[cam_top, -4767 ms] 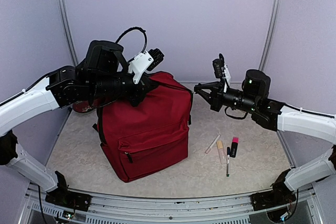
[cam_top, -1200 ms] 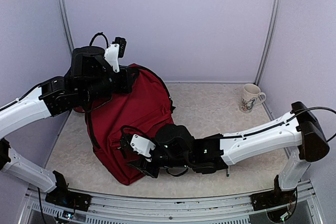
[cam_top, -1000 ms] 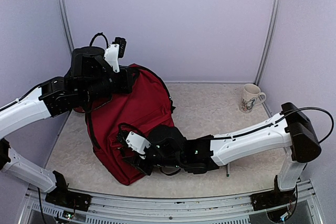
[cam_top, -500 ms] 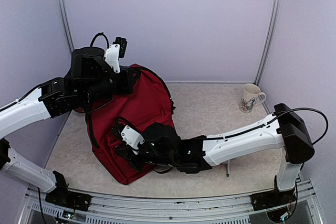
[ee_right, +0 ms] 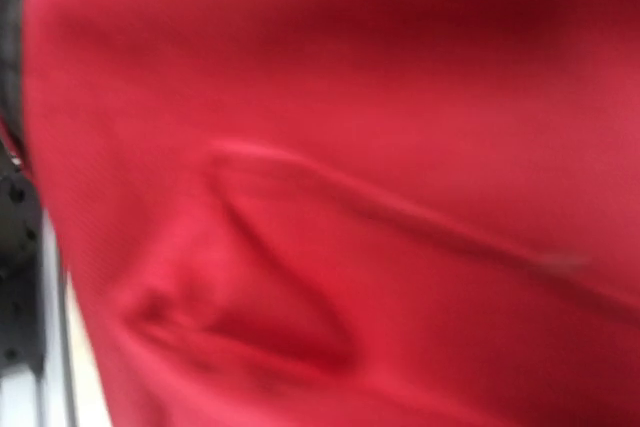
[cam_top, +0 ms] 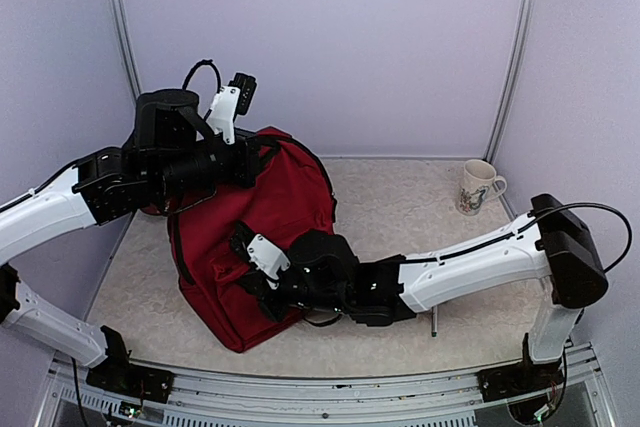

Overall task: Pack the student bag
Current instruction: Grab the lower front pocket of the student bag, then unzip the lower front pocket of the student bag.

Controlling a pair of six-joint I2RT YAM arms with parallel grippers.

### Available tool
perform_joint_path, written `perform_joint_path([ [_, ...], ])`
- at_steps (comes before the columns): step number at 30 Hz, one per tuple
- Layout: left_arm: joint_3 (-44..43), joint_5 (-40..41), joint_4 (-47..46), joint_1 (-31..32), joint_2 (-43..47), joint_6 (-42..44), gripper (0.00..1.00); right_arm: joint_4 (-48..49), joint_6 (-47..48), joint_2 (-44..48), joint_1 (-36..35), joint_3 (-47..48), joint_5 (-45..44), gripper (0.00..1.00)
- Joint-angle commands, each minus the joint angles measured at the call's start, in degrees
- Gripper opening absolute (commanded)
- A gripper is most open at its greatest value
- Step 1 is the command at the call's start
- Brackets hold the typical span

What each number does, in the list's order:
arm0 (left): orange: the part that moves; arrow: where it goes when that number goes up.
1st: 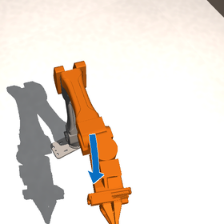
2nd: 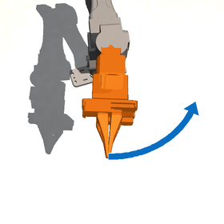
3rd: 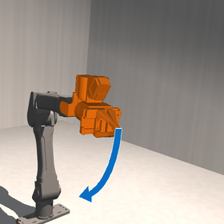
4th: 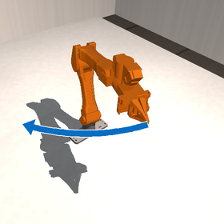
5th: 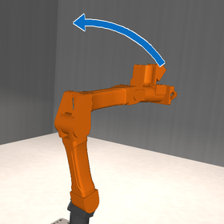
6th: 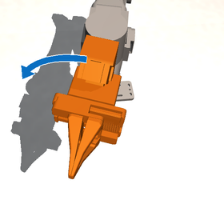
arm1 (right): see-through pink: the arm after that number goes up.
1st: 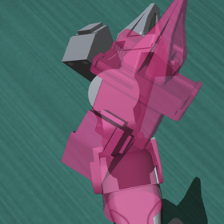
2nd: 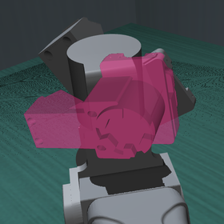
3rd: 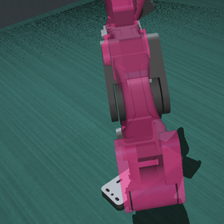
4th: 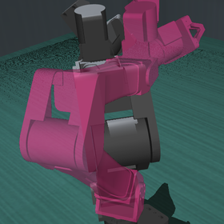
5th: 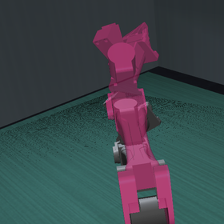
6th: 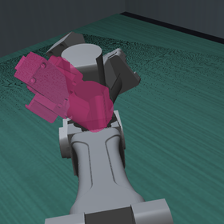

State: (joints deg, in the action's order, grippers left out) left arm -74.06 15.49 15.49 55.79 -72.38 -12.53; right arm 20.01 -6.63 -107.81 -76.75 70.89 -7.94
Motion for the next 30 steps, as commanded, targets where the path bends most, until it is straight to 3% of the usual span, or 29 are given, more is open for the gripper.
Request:
perform_joint_path([
  [1,-4.5,-10.4,0.2,1.3,1.5,8.2,0.00,-1.8,-1.4,8.1,3.8,-6.2,-1.7,0.00],
  [17,-7.9,-9.3,8.7,2.6,3.4,16.2,0.00,-20.3,-5.2,29.9,22.2,-20.6,1.2,0.00],
  [24,-9.0,-7.5,10.1,2.7,3.3,16.9,0.00,-24.6,-4.6,35.3,30.0,-22.2,3.7,0.00],
  [28,-10.0,-6.1,9.9,2.7,2.2,16.4,0.00,-25.1,-2.0,34.8,30.7,-21.2,9.6,0.00],
  [29,-10.2,-5.6,9.6,2.7,1.9,16.2,0.00,-25.3,-0.9,34.5,30.7,-20.5,12.1,0.02],
  [30,-10.7,-5.0,9.3,2.8,1.3,16.2,0.00,-25.2,0.1,34.4,30.6,-20.1,14.4,0.11],
])
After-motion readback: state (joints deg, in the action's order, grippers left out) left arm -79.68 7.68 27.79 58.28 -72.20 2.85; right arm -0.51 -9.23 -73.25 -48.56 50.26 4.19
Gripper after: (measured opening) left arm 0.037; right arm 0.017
